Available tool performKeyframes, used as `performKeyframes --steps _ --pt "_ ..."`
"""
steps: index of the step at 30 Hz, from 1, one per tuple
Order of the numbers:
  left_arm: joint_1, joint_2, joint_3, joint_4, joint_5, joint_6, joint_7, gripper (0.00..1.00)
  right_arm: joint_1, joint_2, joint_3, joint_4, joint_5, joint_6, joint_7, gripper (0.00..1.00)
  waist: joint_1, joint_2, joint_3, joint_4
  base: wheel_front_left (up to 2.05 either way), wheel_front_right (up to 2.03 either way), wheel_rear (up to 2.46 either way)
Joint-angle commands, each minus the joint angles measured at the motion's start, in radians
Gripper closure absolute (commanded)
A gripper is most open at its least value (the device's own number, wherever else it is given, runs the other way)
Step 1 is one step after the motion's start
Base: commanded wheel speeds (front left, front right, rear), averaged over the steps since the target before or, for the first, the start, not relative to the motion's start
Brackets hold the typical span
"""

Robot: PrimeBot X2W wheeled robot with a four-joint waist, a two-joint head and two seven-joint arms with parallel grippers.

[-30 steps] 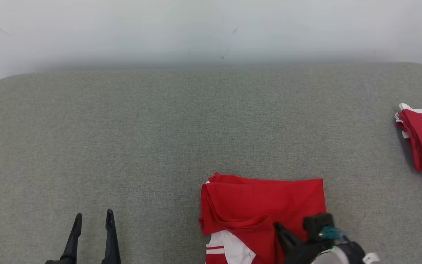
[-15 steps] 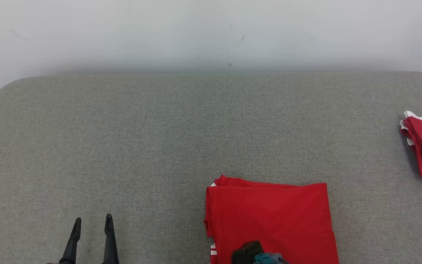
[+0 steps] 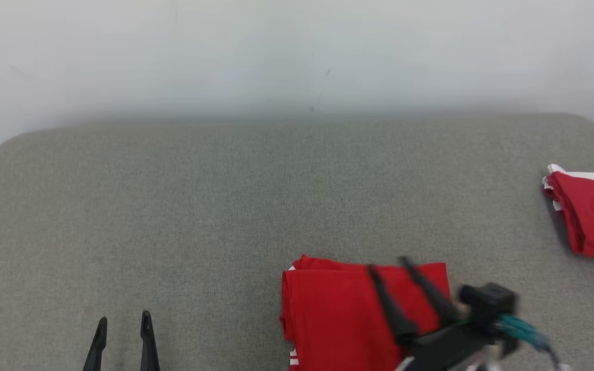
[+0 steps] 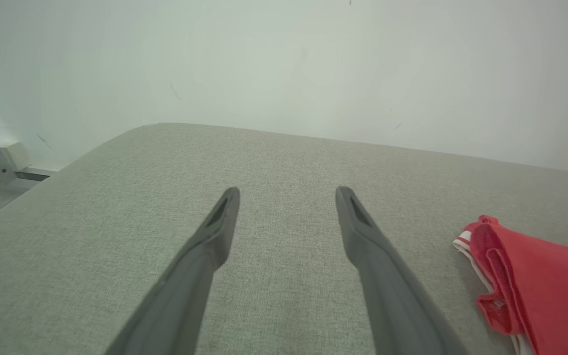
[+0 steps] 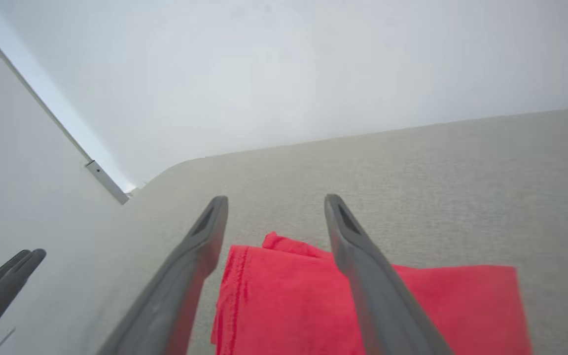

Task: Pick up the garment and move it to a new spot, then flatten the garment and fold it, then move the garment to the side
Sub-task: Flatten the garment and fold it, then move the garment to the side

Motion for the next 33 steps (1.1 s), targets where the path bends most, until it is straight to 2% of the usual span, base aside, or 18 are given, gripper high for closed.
performKeyframes --steps 1,8,14,23,33 --pt "0.015 -0.002 0.0 0.003 0.01 0.0 -0.003 0.0 0.024 -0.019 -0.04 0.002 -0.03 -0.003 -0.031 0.0 -0.0001 -0.0001 -0.037 -0.008 0.0 0.0 0.0" --pt "0.013 -0.004 0.003 0.006 0.023 0.006 -0.003 0.0 0.072 -0.053 -0.228 0.098 -0.126 -0.003 -0.202 0.0 -0.0001 -0.0001 -0.074 -0.014 0.0 0.0 0.0" --pt "0.025 -0.004 0.002 0.042 0.055 -0.002 -0.003 0.0 0.093 -0.046 -0.299 0.205 -0.163 -0.003 -0.264 0.0 -0.0001 -0.0001 -0.092 -0.02 0.0 0.0 0.0" --pt "0.047 -0.005 0.016 0.086 0.067 -0.01 -0.003 0.0 0.088 -0.031 -0.306 0.26 -0.18 -0.003 -0.281 0.0 -0.0001 -0.0001 -0.096 -0.042 0.0 0.0 0.0" --pt "0.06 -0.006 0.044 0.076 0.073 -0.011 -0.003 0.0 0.069 -0.035 -0.309 0.269 -0.167 -0.003 -0.27 0.0 -0.0001 -0.0001 -0.092 -0.058 0.0 0.0 0.0"
